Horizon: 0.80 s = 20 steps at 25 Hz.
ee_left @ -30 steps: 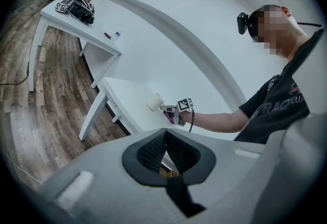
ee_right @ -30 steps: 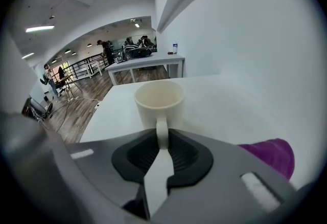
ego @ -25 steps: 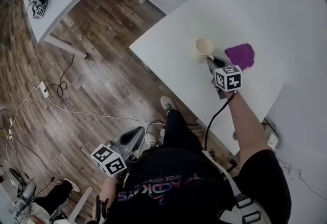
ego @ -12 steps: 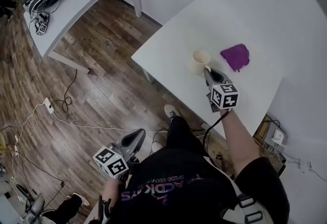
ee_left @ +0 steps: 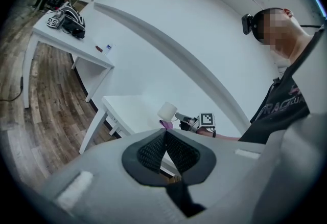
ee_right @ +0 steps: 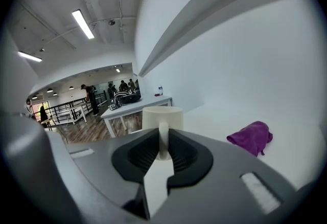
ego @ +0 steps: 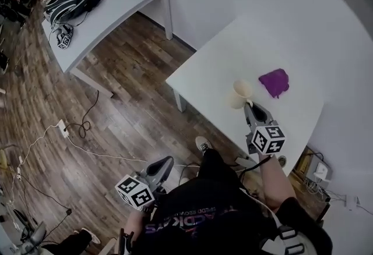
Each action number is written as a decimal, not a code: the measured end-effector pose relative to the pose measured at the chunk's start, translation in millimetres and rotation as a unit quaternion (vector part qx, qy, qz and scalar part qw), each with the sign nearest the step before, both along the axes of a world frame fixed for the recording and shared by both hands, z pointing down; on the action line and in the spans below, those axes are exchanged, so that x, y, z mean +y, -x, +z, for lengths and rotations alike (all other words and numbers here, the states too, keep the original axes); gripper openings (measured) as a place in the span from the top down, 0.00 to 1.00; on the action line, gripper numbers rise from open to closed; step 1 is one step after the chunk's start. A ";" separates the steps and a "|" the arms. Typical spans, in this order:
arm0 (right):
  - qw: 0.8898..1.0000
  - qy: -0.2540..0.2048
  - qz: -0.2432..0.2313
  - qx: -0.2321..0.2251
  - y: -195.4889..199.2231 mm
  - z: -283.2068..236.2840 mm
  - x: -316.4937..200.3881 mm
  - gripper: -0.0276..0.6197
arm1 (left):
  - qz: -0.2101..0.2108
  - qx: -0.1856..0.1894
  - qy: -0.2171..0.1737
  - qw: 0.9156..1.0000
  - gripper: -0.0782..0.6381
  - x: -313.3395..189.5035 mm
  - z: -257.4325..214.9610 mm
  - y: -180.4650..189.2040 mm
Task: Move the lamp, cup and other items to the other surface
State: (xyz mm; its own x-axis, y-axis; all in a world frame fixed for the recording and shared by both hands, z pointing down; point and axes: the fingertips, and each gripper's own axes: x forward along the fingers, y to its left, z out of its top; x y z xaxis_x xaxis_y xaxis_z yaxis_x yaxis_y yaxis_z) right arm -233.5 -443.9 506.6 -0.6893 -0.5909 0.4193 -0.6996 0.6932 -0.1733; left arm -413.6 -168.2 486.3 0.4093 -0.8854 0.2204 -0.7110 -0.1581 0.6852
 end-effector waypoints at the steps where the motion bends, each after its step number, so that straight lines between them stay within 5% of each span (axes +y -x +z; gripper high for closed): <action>1: 1.000 -0.005 0.001 -0.009 3.4 -7.2 4.5 0.87 | -0.006 0.003 0.000 1.000 0.89 6.9 0.9 4.0; 10: 0.996 -0.058 -0.011 -0.060 15.7 -64.3 63.0 0.87 | 0.011 -0.009 -0.021 1.000 0.89 45.5 -9.5 7.0; 20: 0.995 -0.069 0.011 -0.069 -27.0 -73.7 127.7 0.87 | 0.072 -0.027 -0.042 0.996 0.89 65.1 -22.4 -25.0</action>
